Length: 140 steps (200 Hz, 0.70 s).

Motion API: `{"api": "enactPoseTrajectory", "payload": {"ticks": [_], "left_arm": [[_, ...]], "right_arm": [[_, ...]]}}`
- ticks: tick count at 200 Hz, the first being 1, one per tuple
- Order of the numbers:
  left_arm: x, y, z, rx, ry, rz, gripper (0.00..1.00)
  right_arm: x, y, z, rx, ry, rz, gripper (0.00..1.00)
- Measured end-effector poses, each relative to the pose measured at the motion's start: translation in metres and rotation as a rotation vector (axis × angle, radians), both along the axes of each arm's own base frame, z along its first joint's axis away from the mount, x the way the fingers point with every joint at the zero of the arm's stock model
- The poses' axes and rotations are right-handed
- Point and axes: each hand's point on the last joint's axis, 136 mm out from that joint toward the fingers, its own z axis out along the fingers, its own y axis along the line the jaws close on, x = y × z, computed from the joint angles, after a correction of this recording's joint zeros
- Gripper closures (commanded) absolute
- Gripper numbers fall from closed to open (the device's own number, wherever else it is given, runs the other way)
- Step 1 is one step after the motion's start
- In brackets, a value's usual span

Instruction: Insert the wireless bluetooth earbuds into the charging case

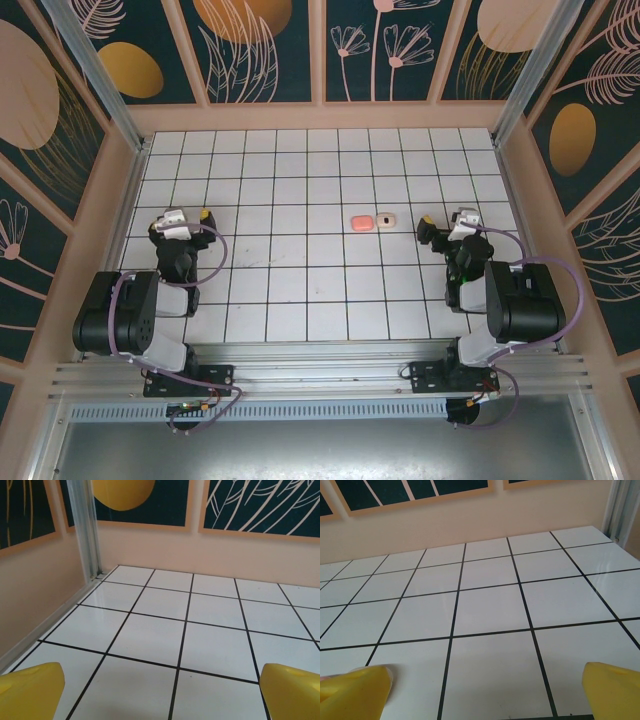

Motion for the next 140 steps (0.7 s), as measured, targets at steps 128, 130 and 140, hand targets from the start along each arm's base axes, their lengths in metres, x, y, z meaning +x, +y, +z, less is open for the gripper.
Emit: {"api": "enactPoseTrajectory", "payload": {"ticks": [128, 130, 140], "left_arm": [[0.0006, -0.0092, -0.0084, -0.005, 0.034, -0.054, 0.01], [0.0006, -0.0092, -0.0086, -0.005, 0.035, -0.054, 0.01], [0.0006, -0.0092, -0.0084, -0.005, 0.034, -0.054, 0.01]], "right_arm": [[0.0, 0.0001, 0.0, 0.0, 0.0, 0.0, 0.01], [0.0, 0.0001, 0.0, 0.0, 0.0, 0.0, 0.01], [0.0, 0.0001, 0.0, 0.0, 0.0, 0.0, 0.01]]}}
